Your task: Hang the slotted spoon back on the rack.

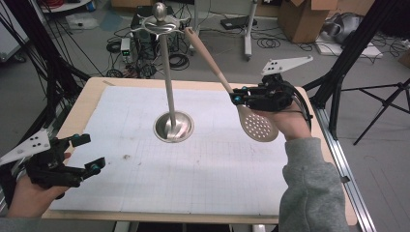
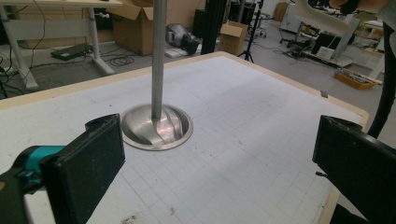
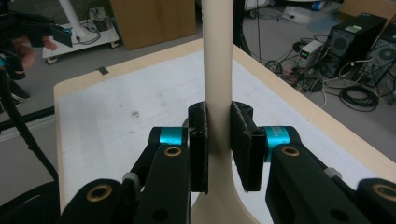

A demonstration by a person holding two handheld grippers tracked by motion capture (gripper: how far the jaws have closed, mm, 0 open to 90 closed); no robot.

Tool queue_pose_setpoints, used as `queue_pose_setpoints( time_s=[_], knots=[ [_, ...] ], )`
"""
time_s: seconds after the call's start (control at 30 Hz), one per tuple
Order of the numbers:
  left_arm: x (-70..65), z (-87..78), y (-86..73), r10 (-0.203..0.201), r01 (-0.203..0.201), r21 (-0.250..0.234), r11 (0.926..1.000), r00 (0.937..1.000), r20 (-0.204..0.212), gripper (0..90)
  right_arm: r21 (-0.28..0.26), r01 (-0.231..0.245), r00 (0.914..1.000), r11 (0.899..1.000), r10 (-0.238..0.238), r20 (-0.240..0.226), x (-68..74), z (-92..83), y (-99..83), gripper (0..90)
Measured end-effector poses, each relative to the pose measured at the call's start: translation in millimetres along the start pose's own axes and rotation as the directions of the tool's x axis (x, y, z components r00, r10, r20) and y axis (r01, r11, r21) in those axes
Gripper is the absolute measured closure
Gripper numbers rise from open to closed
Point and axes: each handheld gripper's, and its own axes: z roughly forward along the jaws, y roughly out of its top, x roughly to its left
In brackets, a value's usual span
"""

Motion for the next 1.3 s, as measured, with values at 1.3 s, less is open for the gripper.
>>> queue_pose_setpoints(
  time_s=[1.3],
  knots=[
    [-2.4, -5.6, -1.7, 0.017, -0.017, 0.004, 0.9999, 0.9997, -0.015, 2.7, 0.002, -0.025, 0.9995, 1.000, 0.025, -0.018, -3.5, 21.5, -0.7, 77.8]
  ],
)
